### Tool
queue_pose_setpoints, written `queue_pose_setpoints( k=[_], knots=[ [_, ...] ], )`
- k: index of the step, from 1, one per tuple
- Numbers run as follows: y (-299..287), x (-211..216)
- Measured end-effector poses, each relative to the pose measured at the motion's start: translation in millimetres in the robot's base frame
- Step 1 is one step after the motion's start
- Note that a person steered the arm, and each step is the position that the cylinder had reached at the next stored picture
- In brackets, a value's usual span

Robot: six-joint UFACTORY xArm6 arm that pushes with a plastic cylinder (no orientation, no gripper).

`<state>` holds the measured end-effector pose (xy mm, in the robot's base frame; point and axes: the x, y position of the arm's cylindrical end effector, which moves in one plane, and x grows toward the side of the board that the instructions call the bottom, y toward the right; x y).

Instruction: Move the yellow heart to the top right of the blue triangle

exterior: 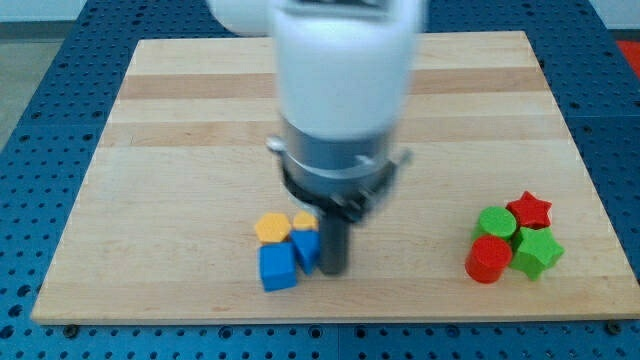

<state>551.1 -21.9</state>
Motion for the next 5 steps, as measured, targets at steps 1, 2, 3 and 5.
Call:
queue_pose_setpoints(
  k=[1,2,3,5],
  knots=[
    [-45,-63],
    [-45,-71],
    [-18,-55],
    [82,-82]
  ],
)
